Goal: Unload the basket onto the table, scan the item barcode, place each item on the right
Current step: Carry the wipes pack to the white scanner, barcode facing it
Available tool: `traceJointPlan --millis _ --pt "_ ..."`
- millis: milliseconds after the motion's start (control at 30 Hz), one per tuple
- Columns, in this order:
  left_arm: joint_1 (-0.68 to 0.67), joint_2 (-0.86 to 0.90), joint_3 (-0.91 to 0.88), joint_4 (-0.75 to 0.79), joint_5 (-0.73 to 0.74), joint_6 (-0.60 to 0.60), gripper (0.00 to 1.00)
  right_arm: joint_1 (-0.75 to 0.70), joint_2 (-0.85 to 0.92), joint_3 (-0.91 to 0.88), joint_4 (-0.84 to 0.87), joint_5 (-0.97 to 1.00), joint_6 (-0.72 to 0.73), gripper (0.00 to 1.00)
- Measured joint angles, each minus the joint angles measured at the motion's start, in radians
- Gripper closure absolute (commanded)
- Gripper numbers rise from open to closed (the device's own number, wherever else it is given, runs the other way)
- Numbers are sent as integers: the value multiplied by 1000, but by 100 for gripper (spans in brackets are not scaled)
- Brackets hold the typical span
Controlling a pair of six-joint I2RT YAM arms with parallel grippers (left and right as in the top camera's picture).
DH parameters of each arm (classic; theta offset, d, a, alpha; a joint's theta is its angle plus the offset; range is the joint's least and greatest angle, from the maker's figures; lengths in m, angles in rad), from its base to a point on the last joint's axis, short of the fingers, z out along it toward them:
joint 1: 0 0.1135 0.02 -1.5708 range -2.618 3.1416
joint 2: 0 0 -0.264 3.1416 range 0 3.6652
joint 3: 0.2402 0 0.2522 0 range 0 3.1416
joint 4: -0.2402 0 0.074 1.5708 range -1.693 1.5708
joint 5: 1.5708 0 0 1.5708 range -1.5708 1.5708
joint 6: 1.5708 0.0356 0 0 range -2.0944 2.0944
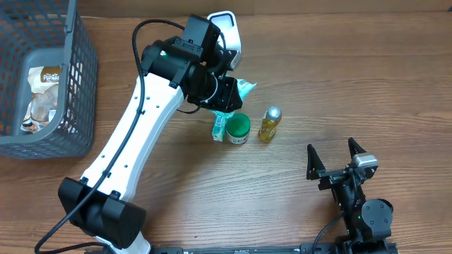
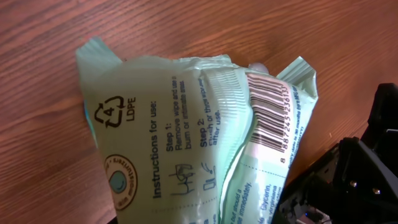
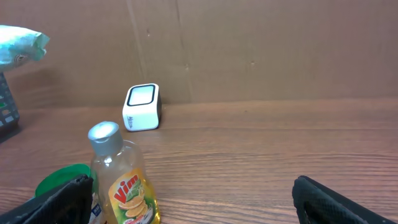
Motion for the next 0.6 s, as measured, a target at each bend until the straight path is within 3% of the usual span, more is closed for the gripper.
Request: traceJointPlan --millis 233,600 --pt "-5 1 0 -6 0 -7 88 0 0 0 0 0 0 0" --pt "-5 1 0 -6 0 -7 92 0 0 0 0 0 0 0"
